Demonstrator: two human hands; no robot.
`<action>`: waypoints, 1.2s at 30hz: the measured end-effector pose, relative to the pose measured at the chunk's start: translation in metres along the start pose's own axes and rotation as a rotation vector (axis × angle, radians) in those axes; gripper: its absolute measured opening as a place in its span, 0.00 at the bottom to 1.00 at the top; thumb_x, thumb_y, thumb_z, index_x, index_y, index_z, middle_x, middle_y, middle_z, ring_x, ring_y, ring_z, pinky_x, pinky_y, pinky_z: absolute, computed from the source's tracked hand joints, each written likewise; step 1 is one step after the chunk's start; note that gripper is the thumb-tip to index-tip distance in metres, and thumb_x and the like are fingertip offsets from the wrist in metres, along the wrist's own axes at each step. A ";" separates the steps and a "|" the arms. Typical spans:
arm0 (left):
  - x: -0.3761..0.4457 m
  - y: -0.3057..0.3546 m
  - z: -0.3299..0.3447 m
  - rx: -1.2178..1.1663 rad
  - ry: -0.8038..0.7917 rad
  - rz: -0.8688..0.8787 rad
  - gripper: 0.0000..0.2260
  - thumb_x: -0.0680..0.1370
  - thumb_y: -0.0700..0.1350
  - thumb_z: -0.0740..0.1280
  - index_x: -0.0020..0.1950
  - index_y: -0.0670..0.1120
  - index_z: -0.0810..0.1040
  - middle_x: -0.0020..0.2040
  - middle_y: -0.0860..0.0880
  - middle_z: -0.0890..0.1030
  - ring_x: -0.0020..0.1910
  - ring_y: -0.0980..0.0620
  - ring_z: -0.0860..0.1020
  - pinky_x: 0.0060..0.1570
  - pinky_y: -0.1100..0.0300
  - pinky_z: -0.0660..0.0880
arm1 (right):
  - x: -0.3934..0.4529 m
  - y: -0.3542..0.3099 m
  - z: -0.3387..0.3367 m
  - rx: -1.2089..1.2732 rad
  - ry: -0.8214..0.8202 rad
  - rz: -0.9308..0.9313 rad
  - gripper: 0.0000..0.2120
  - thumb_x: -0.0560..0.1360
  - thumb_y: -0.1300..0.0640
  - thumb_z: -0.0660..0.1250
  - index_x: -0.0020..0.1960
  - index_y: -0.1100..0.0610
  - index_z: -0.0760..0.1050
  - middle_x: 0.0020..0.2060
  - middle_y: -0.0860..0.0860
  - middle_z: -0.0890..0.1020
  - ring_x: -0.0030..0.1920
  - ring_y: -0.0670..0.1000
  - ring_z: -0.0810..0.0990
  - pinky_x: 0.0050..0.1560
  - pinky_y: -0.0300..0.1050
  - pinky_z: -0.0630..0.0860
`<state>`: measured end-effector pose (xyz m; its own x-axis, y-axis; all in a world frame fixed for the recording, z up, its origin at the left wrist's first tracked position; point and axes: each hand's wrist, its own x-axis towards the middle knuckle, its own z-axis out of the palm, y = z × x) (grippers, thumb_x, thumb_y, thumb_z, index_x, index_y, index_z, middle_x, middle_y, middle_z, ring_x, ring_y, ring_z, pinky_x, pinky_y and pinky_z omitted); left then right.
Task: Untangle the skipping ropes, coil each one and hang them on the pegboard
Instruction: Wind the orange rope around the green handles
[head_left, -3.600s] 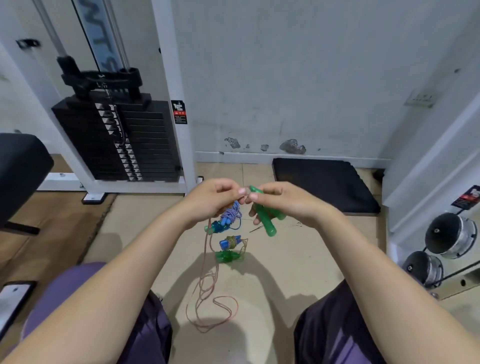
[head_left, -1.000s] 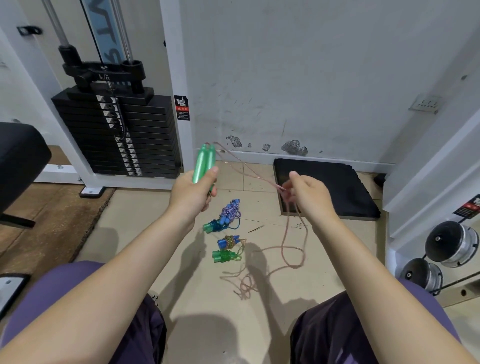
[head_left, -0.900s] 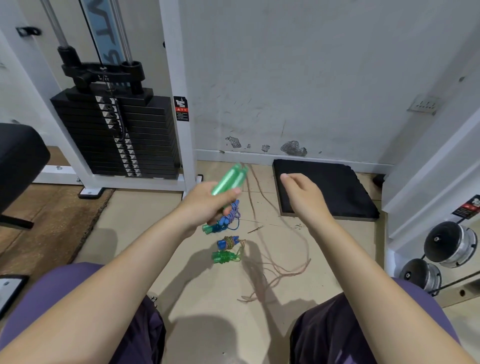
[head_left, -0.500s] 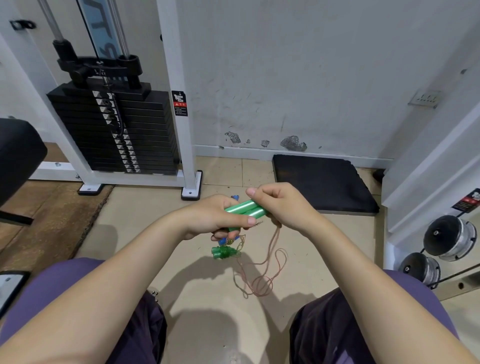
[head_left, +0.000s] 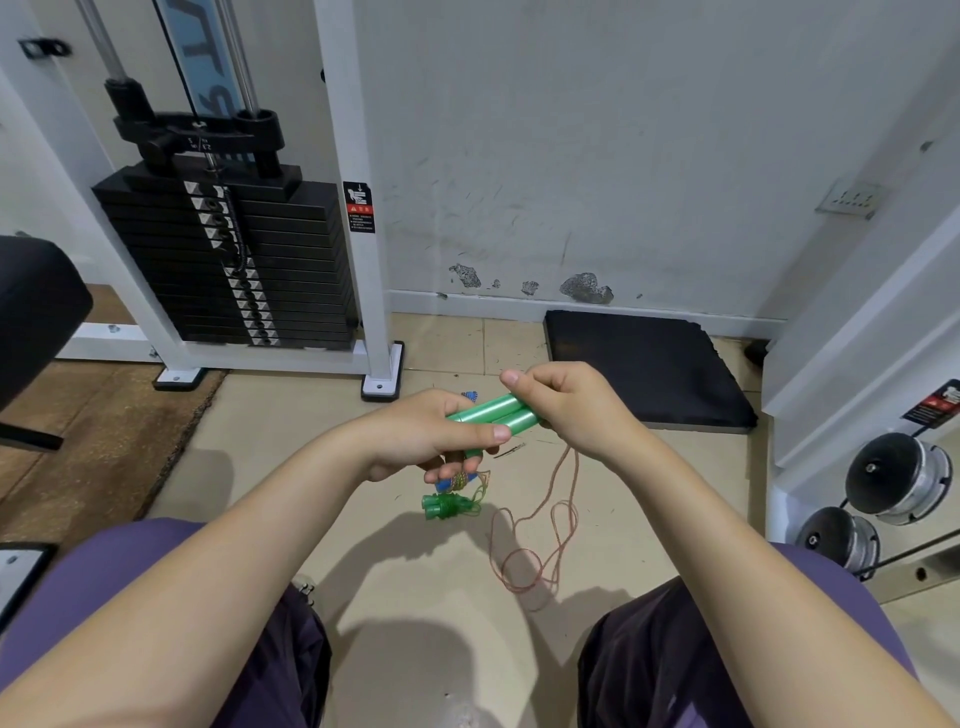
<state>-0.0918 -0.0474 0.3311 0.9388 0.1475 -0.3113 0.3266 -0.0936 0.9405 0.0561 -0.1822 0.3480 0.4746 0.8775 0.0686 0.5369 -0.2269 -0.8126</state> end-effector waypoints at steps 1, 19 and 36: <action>0.000 0.000 0.000 0.008 -0.018 0.003 0.11 0.79 0.50 0.69 0.48 0.42 0.76 0.33 0.47 0.78 0.24 0.54 0.70 0.25 0.63 0.67 | 0.000 0.000 0.000 0.022 0.004 0.002 0.24 0.79 0.45 0.64 0.31 0.61 0.70 0.23 0.48 0.66 0.26 0.45 0.63 0.27 0.37 0.60; 0.007 -0.002 -0.021 -0.202 0.600 0.198 0.11 0.81 0.52 0.66 0.46 0.45 0.73 0.30 0.49 0.75 0.22 0.55 0.65 0.21 0.65 0.62 | 0.008 0.014 0.003 0.064 0.181 0.116 0.08 0.75 0.62 0.70 0.42 0.53 0.74 0.37 0.50 0.78 0.28 0.46 0.77 0.29 0.40 0.72; 0.006 -0.003 -0.027 -0.371 0.969 0.246 0.11 0.82 0.50 0.64 0.45 0.45 0.72 0.31 0.48 0.73 0.22 0.55 0.65 0.22 0.66 0.62 | 0.011 0.020 -0.029 0.033 0.176 0.100 0.08 0.77 0.49 0.69 0.44 0.52 0.80 0.29 0.47 0.73 0.27 0.45 0.66 0.31 0.40 0.65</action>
<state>-0.0900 -0.0198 0.3305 0.4330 0.9012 -0.0197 -0.0675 0.0542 0.9962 0.0919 -0.1894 0.3493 0.6405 0.7633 0.0847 0.4592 -0.2922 -0.8389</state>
